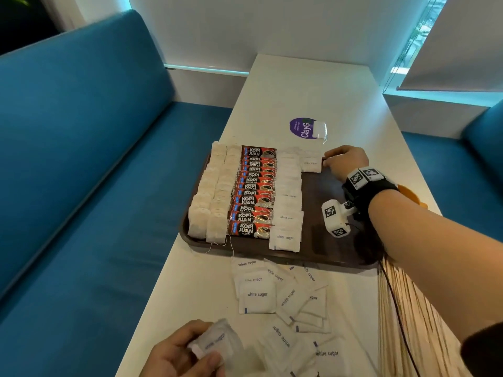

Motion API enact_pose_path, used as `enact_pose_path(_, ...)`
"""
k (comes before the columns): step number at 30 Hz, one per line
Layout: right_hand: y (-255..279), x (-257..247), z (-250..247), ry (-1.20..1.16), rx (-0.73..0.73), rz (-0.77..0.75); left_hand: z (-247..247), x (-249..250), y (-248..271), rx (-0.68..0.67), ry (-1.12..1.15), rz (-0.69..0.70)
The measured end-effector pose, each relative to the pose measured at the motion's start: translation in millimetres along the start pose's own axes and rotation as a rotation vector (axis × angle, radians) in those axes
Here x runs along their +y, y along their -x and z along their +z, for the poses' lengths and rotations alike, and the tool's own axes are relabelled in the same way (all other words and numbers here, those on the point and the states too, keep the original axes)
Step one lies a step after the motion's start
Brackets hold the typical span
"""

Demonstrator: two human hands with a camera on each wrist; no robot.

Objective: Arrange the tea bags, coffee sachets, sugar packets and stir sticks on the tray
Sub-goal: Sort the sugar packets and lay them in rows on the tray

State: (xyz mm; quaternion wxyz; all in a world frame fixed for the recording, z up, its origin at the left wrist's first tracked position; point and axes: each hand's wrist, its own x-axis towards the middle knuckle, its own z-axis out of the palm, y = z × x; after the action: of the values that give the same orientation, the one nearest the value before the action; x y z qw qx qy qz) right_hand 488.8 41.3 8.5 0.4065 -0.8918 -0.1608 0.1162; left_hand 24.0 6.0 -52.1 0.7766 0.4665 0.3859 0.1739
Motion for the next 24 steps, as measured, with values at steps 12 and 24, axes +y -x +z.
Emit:
enact_pose_path(12, 242.9, 4.6, -29.9, 0.101, -0.466, -0.399, -0.7, -4.5, 6.3, -0.036, -0.126, 0.187)
enact_pose_path(24, 353.4, 44.9, 7.5, -0.095, -0.57, -0.353, 0.3, -11.8, 13.3, -0.058, -0.168, 0.207)
